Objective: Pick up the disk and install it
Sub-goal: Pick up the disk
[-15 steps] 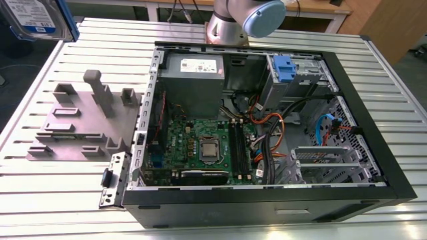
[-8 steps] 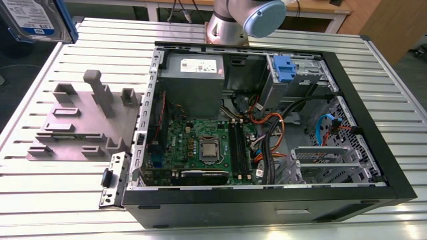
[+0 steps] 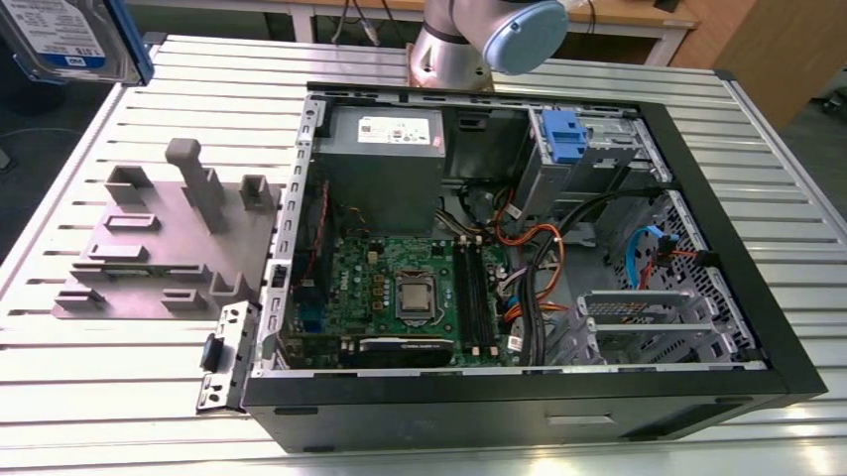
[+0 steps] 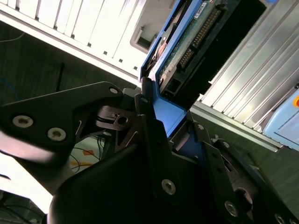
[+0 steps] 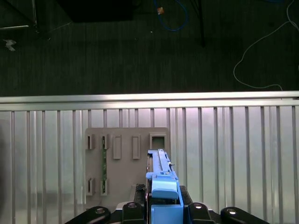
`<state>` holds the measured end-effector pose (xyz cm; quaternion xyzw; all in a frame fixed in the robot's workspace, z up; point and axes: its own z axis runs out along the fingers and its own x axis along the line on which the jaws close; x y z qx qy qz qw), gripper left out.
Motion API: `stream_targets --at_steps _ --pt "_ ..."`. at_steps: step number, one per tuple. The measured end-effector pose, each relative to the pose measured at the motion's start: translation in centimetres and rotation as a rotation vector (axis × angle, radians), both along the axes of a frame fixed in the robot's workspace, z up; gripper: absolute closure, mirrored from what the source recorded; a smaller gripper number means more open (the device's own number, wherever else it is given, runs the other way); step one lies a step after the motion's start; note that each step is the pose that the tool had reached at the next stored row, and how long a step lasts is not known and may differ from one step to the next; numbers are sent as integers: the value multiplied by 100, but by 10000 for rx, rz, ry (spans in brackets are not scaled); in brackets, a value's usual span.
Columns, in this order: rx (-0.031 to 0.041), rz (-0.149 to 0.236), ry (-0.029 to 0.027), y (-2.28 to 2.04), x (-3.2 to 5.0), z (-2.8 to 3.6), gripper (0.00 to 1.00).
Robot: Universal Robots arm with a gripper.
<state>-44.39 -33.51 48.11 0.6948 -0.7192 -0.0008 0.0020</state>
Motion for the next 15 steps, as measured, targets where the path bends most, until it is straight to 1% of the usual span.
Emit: stream_targets --at_steps 2,7,9,15 --pt "0 0 0 0 0 28 64" --pt "0 0 2 0 0 120 64" --pt "-1 1 2 0 0 145 64" --pt "0 0 0 0 0 151 64"
